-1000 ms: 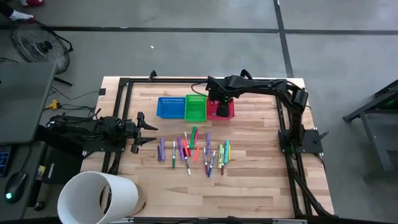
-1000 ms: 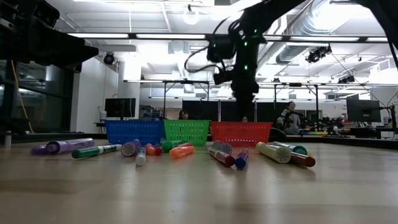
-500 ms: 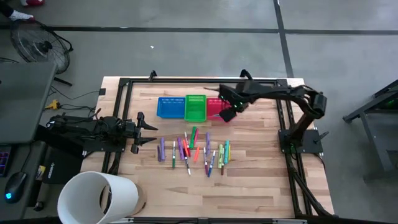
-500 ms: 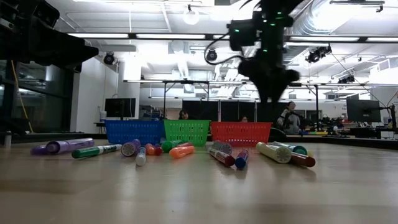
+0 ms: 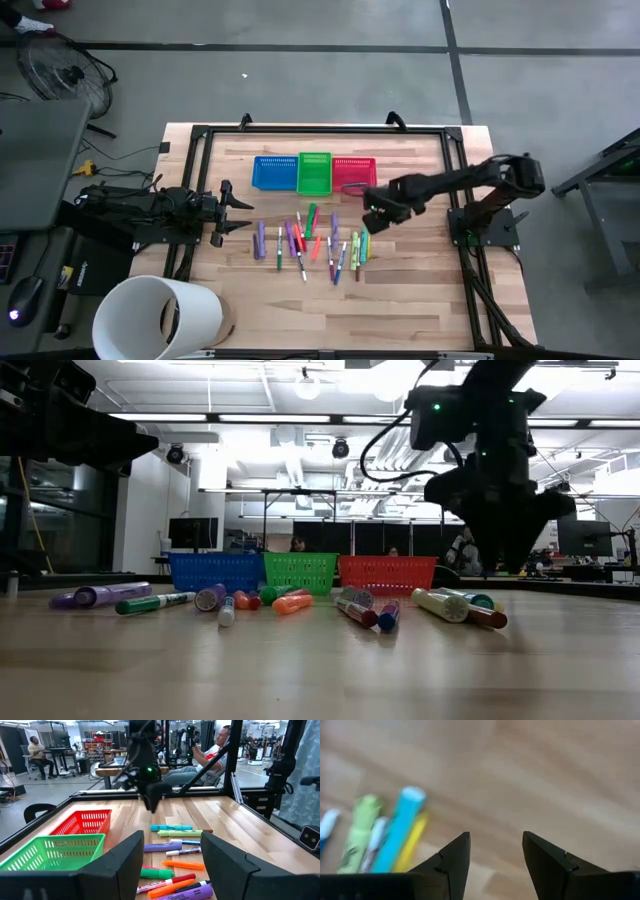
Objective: Pick & Place Markers
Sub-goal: Put the yellow pen into the red bin
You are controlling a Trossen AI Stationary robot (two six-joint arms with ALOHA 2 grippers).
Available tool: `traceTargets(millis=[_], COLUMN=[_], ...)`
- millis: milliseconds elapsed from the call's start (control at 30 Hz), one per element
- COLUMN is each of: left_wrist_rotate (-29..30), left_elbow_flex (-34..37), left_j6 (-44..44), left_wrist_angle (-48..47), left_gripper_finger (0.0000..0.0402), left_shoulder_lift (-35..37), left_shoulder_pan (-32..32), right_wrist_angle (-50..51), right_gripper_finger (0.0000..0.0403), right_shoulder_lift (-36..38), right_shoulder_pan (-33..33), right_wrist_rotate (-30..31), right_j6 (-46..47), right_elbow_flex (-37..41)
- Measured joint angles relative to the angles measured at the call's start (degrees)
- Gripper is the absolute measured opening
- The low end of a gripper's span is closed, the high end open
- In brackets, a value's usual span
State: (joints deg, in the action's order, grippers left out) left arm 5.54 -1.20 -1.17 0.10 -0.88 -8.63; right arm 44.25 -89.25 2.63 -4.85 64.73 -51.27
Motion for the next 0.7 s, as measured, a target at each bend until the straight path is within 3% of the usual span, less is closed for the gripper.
traceTargets(millis=[133, 433, 700], left_wrist_rotate=[0.0, 0.0, 0.0], left_elbow_flex=[0.0, 0.0, 0.0], left_j6=[0.0, 0.0, 0.0], left_wrist_angle=[0.0, 0.0, 0.0], left_gripper_finger=[0.0195, 0.0195, 0.0195], left_shoulder_lift=[0.0, 0.0, 0.0], left_shoulder_pan=[0.0, 0.0, 0.0], right_wrist_angle=[-5.5, -5.2, -8.2], right_gripper_finger=[0.017, 0.017, 0.0169], right_shoulder_lift=[0.0, -0.3, -0.6], right_shoulder_pan=[-2.6, -7.0, -9.5], right_wrist_rotate=[-0.1, 3.5, 3.0], right_j6=[2.5, 2.6, 9.4], right_elbow_flex=[2.1, 2.4, 2.3])
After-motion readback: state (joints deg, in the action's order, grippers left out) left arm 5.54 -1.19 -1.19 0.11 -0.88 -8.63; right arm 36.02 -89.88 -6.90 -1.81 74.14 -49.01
